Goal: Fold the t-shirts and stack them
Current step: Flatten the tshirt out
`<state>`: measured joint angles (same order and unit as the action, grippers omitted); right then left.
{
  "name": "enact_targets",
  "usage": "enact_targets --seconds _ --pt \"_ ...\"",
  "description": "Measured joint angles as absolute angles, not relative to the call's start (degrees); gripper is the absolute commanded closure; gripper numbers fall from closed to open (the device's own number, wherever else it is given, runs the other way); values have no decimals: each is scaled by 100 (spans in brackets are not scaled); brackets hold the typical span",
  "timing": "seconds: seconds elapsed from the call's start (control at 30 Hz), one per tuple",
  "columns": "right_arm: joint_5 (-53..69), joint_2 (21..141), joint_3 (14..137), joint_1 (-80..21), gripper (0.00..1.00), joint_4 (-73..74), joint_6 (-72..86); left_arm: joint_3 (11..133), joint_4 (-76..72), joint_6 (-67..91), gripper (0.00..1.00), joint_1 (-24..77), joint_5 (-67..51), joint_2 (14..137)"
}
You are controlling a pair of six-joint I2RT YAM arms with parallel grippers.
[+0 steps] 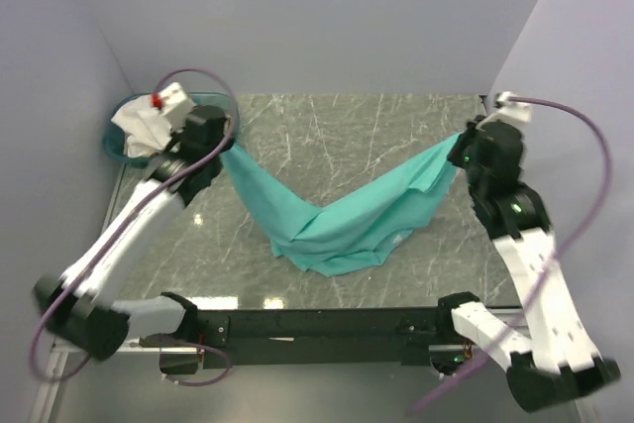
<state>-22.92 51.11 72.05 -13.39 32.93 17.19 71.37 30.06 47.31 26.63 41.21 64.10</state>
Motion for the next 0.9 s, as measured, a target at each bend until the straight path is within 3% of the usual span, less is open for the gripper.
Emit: enact_targets --seconds 0.13,0.3,0.4,0.5,0.53,0.57,0.73,0.9 --pt "-1686 5994 6324 -792 100 2814 1846 7131 2705 4716 99 2443 3645 8064" --pt "-1210 7332 5863 -62 100 2268 1859 8053 2445 4515 99 2408 3157 10033" --pt "-1120 7673 5857 143 100 2025 1861 8899 2386 4344 88 2408 3002 10849" --pt "-1098 7953 5889 268 100 1754 1861 10077 2401 4145 31 2408 2902 11644" --pt "-1098 8036 5894 296 100 1693 1861 10394 2464 4115 5 2405 2849 11841" --pt "-1100 8099 5892 311 100 1669 1861 10628 2453 4099 1 2405 2799 11992" --pt "-1081 8099 5835 327 100 1616 1909 10447 2427 4053 0 2421 2445 11896" --pt "-932 7520 5317 327 100 1544 2082 8302 2388 4174 1 2637 2095 10359"
